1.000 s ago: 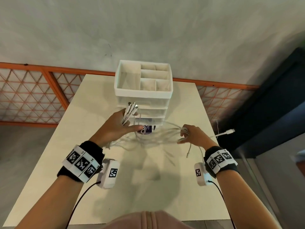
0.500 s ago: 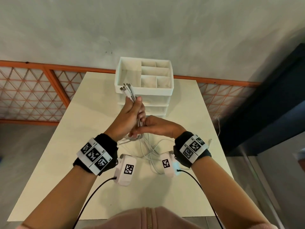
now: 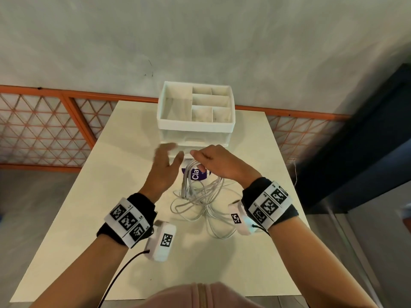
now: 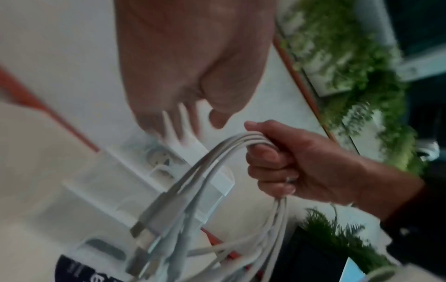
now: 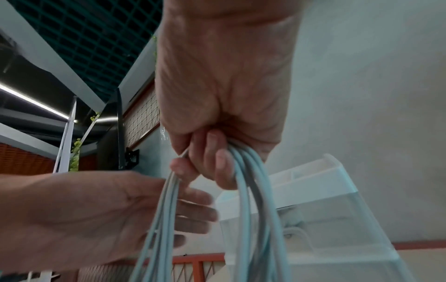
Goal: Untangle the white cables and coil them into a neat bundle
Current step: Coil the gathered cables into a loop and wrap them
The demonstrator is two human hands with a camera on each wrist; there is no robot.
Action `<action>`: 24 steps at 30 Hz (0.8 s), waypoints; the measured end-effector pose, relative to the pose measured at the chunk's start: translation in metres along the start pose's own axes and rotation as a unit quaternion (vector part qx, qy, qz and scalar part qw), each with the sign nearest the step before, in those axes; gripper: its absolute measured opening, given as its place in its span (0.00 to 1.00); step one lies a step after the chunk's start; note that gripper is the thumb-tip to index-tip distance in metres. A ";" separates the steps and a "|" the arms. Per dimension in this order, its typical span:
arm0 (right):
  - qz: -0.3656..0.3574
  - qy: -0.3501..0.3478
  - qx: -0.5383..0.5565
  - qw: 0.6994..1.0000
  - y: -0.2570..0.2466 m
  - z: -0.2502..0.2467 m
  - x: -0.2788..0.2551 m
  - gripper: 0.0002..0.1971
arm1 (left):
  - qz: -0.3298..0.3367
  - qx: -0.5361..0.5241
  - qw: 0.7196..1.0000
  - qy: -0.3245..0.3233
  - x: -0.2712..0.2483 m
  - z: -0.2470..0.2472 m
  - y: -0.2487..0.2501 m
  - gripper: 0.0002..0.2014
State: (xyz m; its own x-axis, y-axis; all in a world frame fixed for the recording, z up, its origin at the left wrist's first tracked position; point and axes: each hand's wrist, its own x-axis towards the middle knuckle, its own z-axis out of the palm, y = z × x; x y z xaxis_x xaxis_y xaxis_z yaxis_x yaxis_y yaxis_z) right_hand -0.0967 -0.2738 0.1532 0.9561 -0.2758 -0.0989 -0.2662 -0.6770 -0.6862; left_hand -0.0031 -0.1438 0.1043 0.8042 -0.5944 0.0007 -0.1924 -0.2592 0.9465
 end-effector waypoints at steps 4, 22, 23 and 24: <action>-0.005 0.016 0.024 1.000 -0.001 -0.003 0.003 0.28 | 0.012 -0.054 0.983 -0.178 -0.013 0.002 0.015 0.29; 0.084 0.092 0.409 0.904 0.010 0.034 0.010 0.17 | 0.027 -0.137 0.977 -0.163 -0.018 0.010 0.020 0.12; 0.081 0.086 0.403 0.908 0.008 0.035 0.011 0.16 | 0.027 -0.142 0.976 -0.161 -0.019 0.012 0.023 0.11; 0.076 0.081 0.396 0.912 0.008 0.035 0.012 0.15 | 0.030 -0.145 0.976 -0.160 -0.019 0.014 0.024 0.10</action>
State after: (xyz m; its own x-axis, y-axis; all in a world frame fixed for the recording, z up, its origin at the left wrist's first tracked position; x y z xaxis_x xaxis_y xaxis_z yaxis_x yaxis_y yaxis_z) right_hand -0.0829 -0.2589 0.1213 0.8678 -0.4659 -0.1729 -0.1614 0.0648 -0.9848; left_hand -0.0313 -0.1494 0.1221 0.5713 -0.8208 0.0031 -0.0297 -0.0169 0.9994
